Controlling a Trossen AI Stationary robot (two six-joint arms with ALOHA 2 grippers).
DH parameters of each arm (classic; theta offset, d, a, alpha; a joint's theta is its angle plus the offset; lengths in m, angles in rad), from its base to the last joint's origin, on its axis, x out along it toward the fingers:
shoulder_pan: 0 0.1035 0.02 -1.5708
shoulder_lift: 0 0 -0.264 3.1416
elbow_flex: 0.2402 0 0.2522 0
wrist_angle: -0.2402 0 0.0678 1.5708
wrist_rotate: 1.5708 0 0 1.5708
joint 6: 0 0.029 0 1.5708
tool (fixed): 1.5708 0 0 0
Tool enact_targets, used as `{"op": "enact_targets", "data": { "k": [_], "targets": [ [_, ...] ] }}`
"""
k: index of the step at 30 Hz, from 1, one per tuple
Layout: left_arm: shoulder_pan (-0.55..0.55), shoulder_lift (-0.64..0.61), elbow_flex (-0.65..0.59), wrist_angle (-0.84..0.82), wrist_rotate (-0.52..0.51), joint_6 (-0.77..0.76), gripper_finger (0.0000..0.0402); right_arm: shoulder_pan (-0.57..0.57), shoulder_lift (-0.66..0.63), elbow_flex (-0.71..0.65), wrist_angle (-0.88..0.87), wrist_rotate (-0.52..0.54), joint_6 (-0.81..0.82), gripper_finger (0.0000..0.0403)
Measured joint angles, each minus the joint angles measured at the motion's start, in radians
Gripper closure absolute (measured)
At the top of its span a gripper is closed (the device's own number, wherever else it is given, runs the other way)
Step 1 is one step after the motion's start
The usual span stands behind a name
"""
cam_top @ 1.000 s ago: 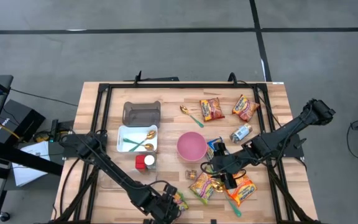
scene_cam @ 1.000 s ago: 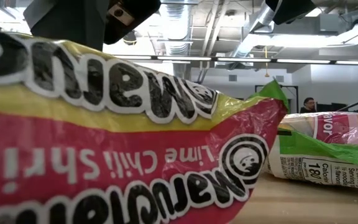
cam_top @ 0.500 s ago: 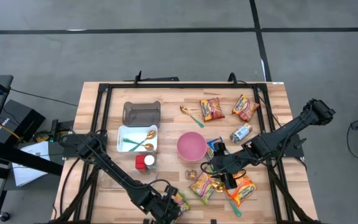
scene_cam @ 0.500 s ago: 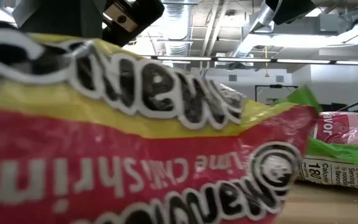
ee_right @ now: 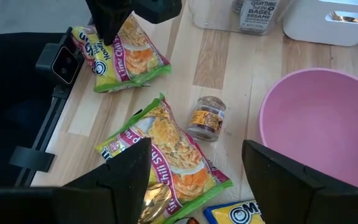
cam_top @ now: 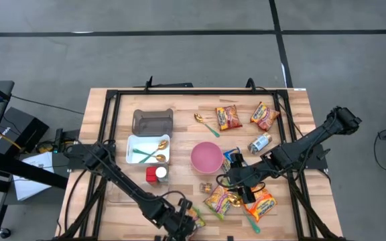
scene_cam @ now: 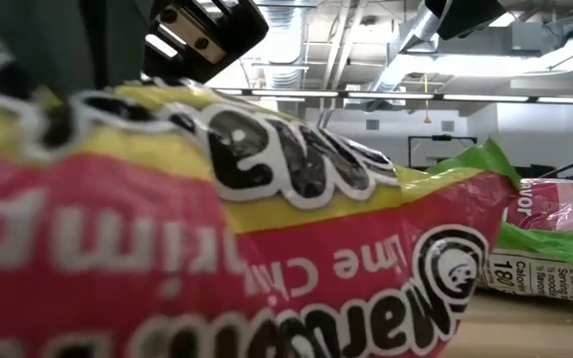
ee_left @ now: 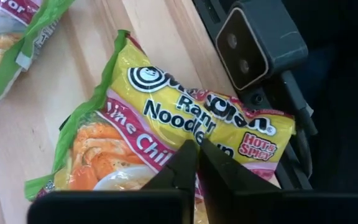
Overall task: Pick & Place Food Item
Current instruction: Put the green noodle pack into the black transparent bin
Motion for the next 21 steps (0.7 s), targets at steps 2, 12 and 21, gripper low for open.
{"op": "enact_targets", "data": {
  "k": [2,12,21],
  "targets": [
    [0.002,-0.009,-0.003,0.006,-0.012,0.001,0.0395,0.0,0.0,0.0,0.0,0.0,0.0,0.0159],
    [0.005,-0.087,-0.004,0.02,-0.087,0.009,0.0401,0.0,0.0,0.0,-0.003,0.0,0.002,0.0159],
    [0.005,-0.204,-0.003,-0.005,-0.286,0.044,0.0401,0.0,0.0,0.0,-0.006,0.0,0.002,0.0159]
  ]
}}
